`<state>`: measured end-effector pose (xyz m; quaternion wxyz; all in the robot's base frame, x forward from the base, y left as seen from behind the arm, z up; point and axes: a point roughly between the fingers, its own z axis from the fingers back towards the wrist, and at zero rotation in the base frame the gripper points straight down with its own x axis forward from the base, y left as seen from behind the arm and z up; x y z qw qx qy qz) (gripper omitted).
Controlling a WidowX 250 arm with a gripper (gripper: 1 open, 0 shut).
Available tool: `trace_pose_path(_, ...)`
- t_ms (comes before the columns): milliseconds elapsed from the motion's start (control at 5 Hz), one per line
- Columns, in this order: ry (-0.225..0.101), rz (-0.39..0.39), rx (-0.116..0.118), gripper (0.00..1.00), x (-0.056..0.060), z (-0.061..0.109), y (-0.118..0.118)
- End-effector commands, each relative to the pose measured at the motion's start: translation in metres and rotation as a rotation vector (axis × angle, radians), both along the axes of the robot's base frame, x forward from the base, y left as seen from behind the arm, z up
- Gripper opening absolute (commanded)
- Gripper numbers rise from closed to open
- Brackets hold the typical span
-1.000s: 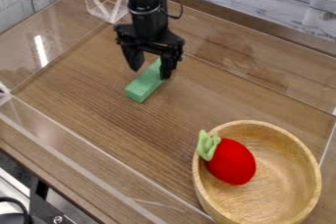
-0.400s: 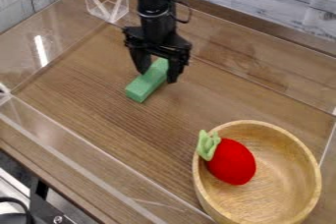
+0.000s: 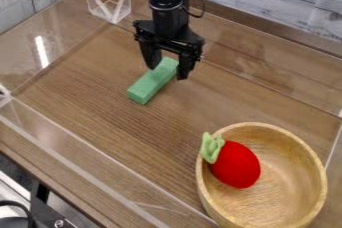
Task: Put the green stick in the brown bowl
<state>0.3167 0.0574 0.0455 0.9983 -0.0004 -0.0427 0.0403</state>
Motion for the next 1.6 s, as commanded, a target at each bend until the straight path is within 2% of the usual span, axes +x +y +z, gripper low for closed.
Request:
trace_pose_path(0,-0.048,0.046,0.016,0.0,0.013,0.014,0.012)
trace_pose_path(200,-0.045,0.092,0.017,0.0,0.017,0.015,0.02)
trace_pose_path(400,-0.07,0.119,0.025,0.0,0.018,0.026,0.01)
trace_pose_path(600,-0.104,0.147,0.032,0.0,0.019,0.042,0.0)
trace_pose_path(800,-0.138,0.159,0.037,0.0,0.013,0.073,-0.008)
trace_pose_path(1000,-0.133,0.16,0.043,1.0,0.002,0.076,-0.014)
trace_pose_path(1200,-0.111,0.164,0.055,1.0,-0.008,0.071,-0.014)
trace_pose_path(1400,-0.087,0.207,0.065,1.0,-0.011,0.053,-0.019)
